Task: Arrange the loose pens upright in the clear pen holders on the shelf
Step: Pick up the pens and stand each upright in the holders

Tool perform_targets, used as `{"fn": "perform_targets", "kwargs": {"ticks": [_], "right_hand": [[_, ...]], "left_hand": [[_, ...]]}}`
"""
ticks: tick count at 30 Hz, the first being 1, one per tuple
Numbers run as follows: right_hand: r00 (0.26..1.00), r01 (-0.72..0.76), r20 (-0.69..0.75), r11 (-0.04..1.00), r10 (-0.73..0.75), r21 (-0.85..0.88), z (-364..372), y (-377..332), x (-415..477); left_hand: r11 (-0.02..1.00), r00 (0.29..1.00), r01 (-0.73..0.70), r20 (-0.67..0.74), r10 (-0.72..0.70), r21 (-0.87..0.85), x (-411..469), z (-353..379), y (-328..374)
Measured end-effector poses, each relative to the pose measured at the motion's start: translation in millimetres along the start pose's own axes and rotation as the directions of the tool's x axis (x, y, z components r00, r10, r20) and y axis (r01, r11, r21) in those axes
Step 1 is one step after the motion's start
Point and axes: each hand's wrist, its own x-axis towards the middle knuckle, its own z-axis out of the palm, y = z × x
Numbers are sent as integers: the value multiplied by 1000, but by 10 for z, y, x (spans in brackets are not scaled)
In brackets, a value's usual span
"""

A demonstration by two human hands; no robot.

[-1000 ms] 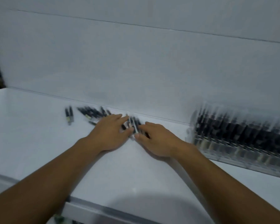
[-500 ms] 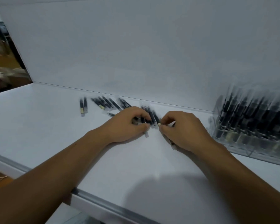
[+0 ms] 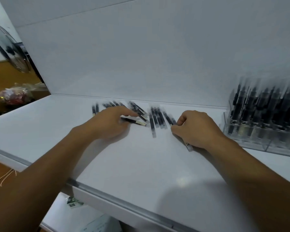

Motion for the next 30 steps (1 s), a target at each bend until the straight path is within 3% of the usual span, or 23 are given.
{"fn": "perform_targets", "kwargs": {"ticks": [6, 12, 16, 18, 24, 30], "right_hand": [[999, -31, -25, 936, 43, 350, -4, 24, 15], [991, -5, -117, 893, 65, 450, 32, 26, 79], [992, -11, -110, 895, 68, 446, 37, 37, 100], [992, -7, -111, 891, 64, 455, 38, 31, 103], [991, 2, -118, 882, 60, 471, 50, 32, 123], [992, 16, -121, 876, 48, 482, 56, 27, 136]], "left_hand": [[933, 957, -283, -3, 291, 223, 76, 8, -125], [884, 909, -403, -8, 416, 236, 241, -155, -162], [963, 957, -264, -113, 268, 48, 468, -163, -172], [976, 971, -219, -99, 218, -5, 573, -131, -181], [955, 962, -270, 72, 263, 123, 754, -10, -202], [913, 936, -346, 146, 320, 217, 809, -70, -152]]}}
